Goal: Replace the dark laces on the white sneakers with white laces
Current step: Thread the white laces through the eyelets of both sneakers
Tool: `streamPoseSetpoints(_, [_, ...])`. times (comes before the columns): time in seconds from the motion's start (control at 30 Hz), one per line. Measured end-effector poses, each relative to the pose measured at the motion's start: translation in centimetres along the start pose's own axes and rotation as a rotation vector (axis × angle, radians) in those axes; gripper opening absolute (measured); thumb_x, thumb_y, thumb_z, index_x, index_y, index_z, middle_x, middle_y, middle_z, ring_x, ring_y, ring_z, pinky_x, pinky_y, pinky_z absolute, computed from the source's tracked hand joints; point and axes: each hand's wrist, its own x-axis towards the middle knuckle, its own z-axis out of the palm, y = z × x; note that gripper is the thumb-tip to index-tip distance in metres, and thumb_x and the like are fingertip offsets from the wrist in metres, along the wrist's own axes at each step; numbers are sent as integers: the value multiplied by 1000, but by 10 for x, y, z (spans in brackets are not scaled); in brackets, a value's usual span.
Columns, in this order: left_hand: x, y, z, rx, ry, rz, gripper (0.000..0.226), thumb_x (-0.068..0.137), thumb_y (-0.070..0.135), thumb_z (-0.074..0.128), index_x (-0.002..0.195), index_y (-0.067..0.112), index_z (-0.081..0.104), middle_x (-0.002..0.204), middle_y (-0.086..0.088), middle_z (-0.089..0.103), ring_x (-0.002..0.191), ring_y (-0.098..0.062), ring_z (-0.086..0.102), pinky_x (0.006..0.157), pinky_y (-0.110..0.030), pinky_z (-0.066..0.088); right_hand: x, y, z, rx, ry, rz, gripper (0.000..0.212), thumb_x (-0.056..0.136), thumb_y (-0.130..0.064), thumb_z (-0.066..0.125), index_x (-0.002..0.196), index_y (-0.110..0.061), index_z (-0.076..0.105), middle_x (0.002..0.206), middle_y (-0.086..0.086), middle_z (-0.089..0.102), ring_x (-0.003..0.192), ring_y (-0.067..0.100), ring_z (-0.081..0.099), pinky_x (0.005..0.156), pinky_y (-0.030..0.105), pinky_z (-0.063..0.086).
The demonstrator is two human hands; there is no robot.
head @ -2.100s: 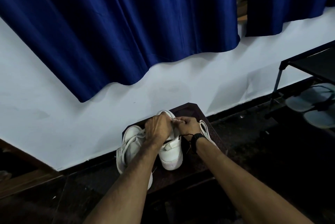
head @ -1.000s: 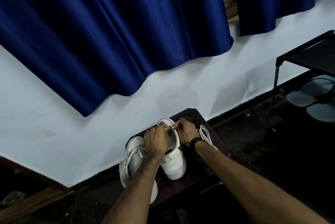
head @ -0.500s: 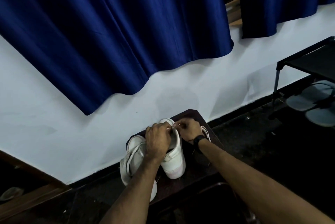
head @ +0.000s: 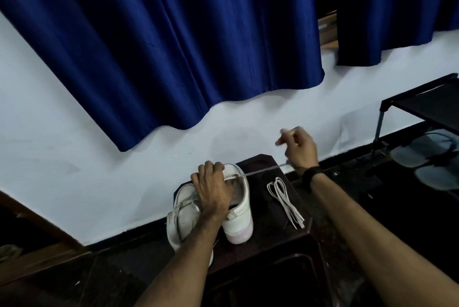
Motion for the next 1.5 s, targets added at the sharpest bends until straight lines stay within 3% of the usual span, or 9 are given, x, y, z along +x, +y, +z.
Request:
streamPoseSetpoints(0.1, [-5, -2, -5, -53, 31, -149, 45, 54, 15, 71, 97, 23, 63, 92, 1, 57, 94, -24, 52, 81, -39, 35, -15, 8, 4, -819, -548, -44, 26, 85, -43, 65, 90, -18, 70, 98, 5, 71, 95, 23, 63, 77, 29, 48])
streamPoseSetpoints(0.2, [-14, -5, -7, -110, 35, -222, 53, 52, 11, 69, 102, 22, 58, 97, -1, 56, 100, -27, 51, 80, -43, 34, -39, 26, 29, -1137, -576, -155, 38, 83, -41, 63, 116, -22, 59, 121, 3, 59, 120, 27, 47, 96, 36, 39])
streamPoseSetpoints(0.53, [-20, -3, -14, -41, 8, -277, 62, 55, 12, 75, 110, 21, 48, 105, -1, 51, 103, -25, 47, 82, -42, 35, -34, 26, 64, -729, -362, -132, 15, 87, -24, 56, 91, -28, 70, 103, 4, 71, 101, 28, 63, 86, 36, 48])
streamPoseSetpoints(0.8, [-20, -1, -14, -32, 29, -291, 59, 54, 7, 70, 108, 19, 50, 104, -3, 52, 100, -26, 48, 80, -41, 35, -9, -28, 11, 894, -41, 256, 24, 101, -14, 39, 79, -17, 49, 63, 1, 62, 52, 14, 56, 59, 26, 47])
streamPoseSetpoints(0.93, [-20, -2, -12, -43, -10, -305, 52, 58, 12, 70, 106, 17, 51, 101, -4, 58, 98, -27, 55, 84, -40, 38, -24, -29, 7, 39, -298, 82, 15, 97, -22, 52, 85, -13, 49, 69, 0, 56, 48, 6, 49, 49, 23, 34])
streamPoseSetpoints(1.03, [-20, -1, -12, -51, -75, -321, 40, 65, 14, 66, 102, 14, 51, 97, -7, 64, 93, -30, 62, 84, -40, 41, -38, -10, 20, -894, -544, -46, 41, 85, -42, 64, 115, -16, 52, 107, 10, 65, 99, 27, 63, 78, 31, 47])
streamPoseSetpoints(1.13, [-20, 0, -15, -36, -167, -331, 27, 75, 18, 59, 100, 13, 50, 95, -9, 70, 90, -30, 67, 88, -39, 41, -54, -6, 27, -1111, -581, -122, 29, 89, -36, 53, 112, -23, 66, 117, 11, 66, 108, 31, 62, 88, 35, 50])
streamPoseSetpoints(1.37, [-18, 0, -11, -36, -153, -345, 28, 74, 22, 54, 100, 11, 57, 102, -10, 67, 93, -31, 65, 84, -38, 43, -36, -22, 11, 97, -155, -36, 21, 87, -24, 59, 69, -26, 70, 92, -9, 69, 89, 6, 62, 85, 29, 41])
streamPoseSetpoints(1.5, [-18, -2, -7, -30, -130, -347, 29, 74, 25, 52, 99, 11, 60, 102, -9, 66, 90, -31, 64, 80, -38, 44, -44, -33, 14, 779, -361, 277, 29, 95, -6, 38, 68, -7, 47, 70, 9, 64, 70, 19, 65, 78, 33, 48])
